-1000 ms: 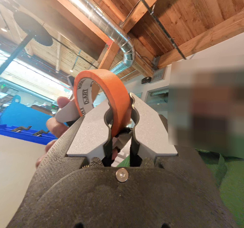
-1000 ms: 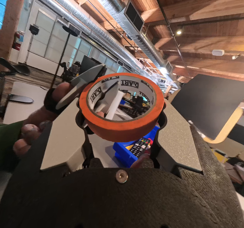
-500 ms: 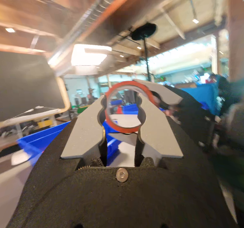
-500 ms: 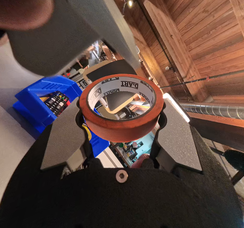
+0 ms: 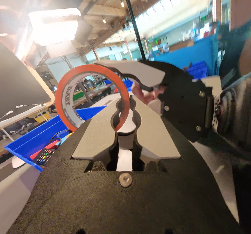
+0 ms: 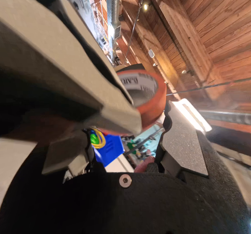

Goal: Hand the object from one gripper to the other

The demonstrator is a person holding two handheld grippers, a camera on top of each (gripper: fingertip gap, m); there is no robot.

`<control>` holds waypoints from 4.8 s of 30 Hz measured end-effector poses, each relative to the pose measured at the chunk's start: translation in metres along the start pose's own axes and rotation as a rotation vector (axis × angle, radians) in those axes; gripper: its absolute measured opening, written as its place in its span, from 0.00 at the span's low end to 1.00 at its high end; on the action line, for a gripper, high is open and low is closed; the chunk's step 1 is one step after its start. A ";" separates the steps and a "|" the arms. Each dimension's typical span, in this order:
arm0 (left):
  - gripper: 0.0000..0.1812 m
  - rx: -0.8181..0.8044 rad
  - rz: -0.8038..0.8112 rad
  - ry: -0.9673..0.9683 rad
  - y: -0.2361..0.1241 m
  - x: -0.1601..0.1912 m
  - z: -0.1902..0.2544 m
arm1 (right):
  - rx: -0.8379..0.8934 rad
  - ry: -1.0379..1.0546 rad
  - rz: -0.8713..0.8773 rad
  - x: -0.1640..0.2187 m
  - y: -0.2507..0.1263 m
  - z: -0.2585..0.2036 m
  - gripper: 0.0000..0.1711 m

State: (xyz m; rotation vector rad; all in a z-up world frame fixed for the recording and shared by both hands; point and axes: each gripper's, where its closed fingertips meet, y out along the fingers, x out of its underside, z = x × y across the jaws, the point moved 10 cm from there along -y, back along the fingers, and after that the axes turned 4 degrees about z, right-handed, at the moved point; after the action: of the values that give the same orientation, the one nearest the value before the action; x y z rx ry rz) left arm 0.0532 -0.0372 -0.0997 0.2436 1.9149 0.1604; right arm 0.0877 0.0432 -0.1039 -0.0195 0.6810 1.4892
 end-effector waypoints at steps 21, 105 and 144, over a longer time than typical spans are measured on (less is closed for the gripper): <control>0.06 0.339 0.660 -1.238 -0.026 0.022 -0.058 | -0.135 0.143 0.096 -0.010 -0.007 -0.010 0.20; 0.40 0.159 0.237 -0.644 -0.036 0.007 -0.059 | -0.925 1.767 0.611 0.023 -0.016 0.053 0.18; 0.39 -0.079 0.099 -0.982 -0.039 0.035 -0.088 | -0.187 -0.055 0.036 -0.005 -0.008 -0.017 0.16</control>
State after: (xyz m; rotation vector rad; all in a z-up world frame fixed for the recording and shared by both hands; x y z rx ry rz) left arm -0.0448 -0.0658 -0.1102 0.2926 0.9206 0.1438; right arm 0.0884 0.0309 -0.1185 -0.1101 0.4988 1.5779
